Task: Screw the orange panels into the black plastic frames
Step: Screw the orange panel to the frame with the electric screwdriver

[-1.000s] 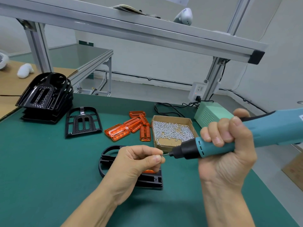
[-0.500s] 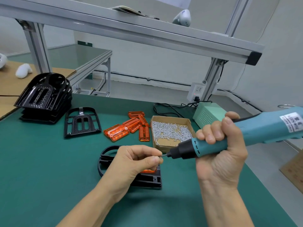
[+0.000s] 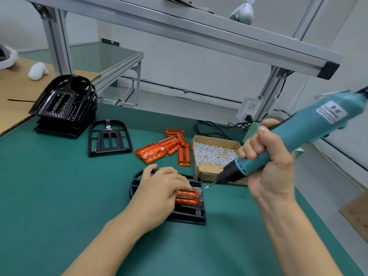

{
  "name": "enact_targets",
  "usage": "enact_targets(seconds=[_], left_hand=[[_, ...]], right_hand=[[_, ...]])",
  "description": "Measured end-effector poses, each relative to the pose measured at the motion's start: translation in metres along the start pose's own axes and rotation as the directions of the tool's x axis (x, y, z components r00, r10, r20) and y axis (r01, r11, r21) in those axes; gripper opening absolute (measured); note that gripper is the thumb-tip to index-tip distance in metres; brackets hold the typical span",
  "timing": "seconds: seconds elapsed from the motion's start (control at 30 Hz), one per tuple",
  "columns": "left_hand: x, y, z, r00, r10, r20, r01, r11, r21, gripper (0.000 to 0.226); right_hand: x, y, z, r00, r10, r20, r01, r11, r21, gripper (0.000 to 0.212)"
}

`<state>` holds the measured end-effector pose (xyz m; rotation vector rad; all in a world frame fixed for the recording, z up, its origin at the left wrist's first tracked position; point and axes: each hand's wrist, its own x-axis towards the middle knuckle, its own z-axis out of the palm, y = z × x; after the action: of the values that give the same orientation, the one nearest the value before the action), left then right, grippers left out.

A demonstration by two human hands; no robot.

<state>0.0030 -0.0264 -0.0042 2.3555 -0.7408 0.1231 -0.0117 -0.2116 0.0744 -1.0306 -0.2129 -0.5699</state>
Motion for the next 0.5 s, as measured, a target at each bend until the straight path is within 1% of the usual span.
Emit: enact_targets(seconds=[0.1, 0.2, 0.33, 0.5], left_hand=[[0.002, -0.001, 0.008, 0.994, 0.0, 0.106, -0.015, 0.99, 0.14, 0.049], [0.002, 0.0, 0.01, 0.986, -0.014, 0.164, -0.019, 0.979, 0.202, 0.056], [0.002, 0.0, 0.012, 0.987, -0.017, 0.16, -0.022, 0.97, 0.241, 0.057], [0.003, -0.002, 0.013, 0.988, -0.013, 0.153, -0.025, 0.97, 0.24, 0.053]], right_hand=[[0.002, 0.012, 0.001, 0.998, 0.033, 0.06, -0.028, 0.997, -0.075, 0.016], [0.003, 0.023, 0.002, 0.994, 0.055, 0.092, -0.043, 0.991, -0.127, 0.017], [0.004, 0.034, 0.002, 0.991, 0.088, 0.102, -0.07, 0.982, -0.175, 0.014], [0.007, 0.041, 0.002, 0.988, 0.105, 0.109, -0.078, 0.971, -0.228, 0.011]])
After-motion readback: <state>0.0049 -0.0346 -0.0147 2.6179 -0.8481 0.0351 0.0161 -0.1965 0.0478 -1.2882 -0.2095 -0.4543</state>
